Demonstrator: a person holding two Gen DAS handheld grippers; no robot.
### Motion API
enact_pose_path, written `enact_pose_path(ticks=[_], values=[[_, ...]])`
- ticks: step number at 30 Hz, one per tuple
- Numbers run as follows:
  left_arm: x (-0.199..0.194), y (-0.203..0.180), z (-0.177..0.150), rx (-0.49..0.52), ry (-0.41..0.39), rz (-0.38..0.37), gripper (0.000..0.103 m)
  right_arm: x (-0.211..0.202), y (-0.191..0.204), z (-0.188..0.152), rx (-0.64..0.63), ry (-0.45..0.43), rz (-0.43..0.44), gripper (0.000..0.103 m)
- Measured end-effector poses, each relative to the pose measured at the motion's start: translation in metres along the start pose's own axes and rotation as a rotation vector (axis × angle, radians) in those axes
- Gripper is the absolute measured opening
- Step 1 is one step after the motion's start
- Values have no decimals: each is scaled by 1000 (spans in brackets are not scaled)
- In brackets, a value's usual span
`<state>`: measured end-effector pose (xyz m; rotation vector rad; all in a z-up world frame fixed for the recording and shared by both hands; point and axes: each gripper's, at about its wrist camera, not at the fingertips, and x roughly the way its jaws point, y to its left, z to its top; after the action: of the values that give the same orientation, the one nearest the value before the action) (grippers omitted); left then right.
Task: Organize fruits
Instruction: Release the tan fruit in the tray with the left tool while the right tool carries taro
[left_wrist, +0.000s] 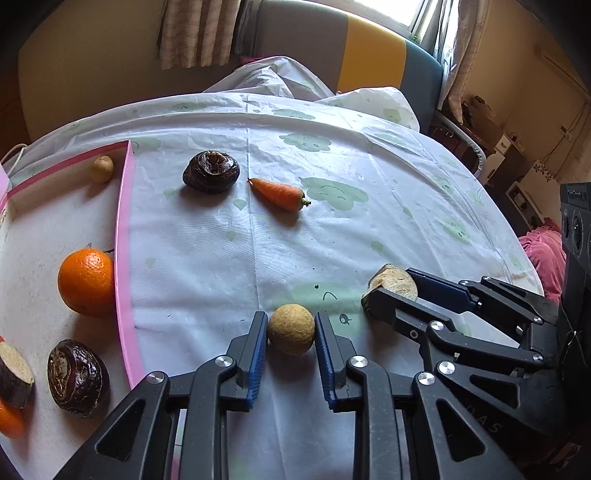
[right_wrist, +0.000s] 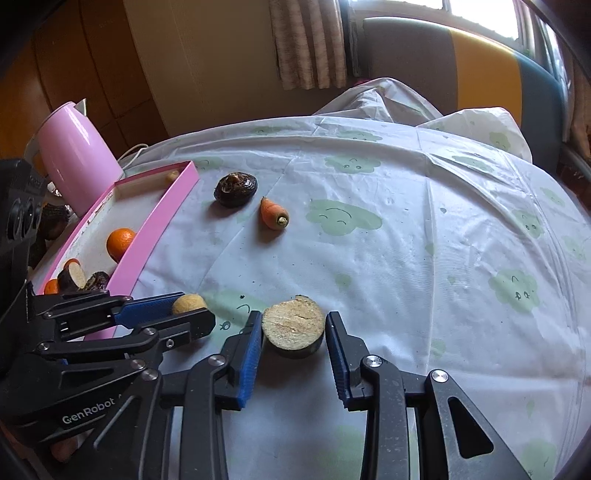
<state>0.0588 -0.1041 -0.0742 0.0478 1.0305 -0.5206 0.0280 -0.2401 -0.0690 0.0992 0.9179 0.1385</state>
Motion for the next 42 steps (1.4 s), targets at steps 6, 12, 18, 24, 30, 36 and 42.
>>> enact_pose_path(ticks=[6, 12, 18, 24, 30, 36, 42], values=[[-12, -4, -2, 28, -35, 16, 25, 8, -3, -2, 26, 25, -22, 35], [-36, 2, 0, -1, -80, 29, 25, 7, -2, -5, 28, 8, -34, 35], [-59, 16, 1, -53, -113, 48, 25, 7, 6, -10, -25, -16, -81, 35], [-79, 33, -1, -95, -148, 80, 25, 8, 11, -12, -57, -32, -107, 35], [-94, 52, -5, -138, -187, 117, 25, 8, 11, -11, -58, -31, -114, 35], [-101, 80, -7, -197, -207, 170, 25, 9, 13, -10, -59, -24, -128, 34], [-99, 114, -5, -261, -205, 221, 25, 9, 15, -7, -46, -10, -140, 34]])
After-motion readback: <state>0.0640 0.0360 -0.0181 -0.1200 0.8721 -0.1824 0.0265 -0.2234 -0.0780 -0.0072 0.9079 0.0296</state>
